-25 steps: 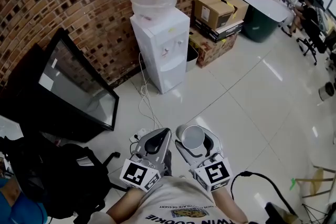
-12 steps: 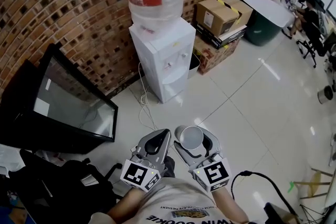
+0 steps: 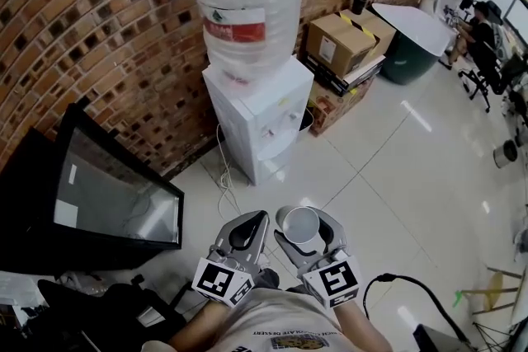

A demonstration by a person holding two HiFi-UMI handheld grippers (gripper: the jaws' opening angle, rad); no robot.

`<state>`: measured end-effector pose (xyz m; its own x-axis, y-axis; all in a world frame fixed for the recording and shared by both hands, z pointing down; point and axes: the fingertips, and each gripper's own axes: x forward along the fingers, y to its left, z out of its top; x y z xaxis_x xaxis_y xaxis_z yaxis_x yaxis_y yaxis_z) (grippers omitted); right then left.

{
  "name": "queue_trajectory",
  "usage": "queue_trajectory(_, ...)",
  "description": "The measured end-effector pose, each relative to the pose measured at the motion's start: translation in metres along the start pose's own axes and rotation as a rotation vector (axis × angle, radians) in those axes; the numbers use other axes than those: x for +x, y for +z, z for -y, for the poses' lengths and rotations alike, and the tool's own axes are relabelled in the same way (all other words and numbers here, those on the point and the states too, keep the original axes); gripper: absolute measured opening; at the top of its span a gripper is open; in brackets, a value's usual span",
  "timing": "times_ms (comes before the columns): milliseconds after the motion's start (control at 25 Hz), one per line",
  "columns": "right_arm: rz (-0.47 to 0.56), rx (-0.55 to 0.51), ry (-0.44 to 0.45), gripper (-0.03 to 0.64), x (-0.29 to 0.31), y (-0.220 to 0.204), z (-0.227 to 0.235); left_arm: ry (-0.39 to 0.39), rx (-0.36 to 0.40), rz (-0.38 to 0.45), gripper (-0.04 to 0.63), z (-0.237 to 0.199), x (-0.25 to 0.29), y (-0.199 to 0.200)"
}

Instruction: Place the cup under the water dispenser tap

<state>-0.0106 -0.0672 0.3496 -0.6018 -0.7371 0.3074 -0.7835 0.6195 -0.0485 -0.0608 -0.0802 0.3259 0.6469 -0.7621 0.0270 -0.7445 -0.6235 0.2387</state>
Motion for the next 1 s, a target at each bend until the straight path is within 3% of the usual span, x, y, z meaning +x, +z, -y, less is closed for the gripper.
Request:
queue_trajectory(480,-0.031,-0.059,-0.014,0.333,0.056,0.006,0.013,-0.004,0.011,-0.008,-0.009,-0.038,0.023,-0.003)
queue_trajectory(1000,-0.055,-0.056,0.009,0.333,0.103,-0.014,0.054,0.071,-0.003,-0.04,-0.009,-0.068,0.057,-0.023)
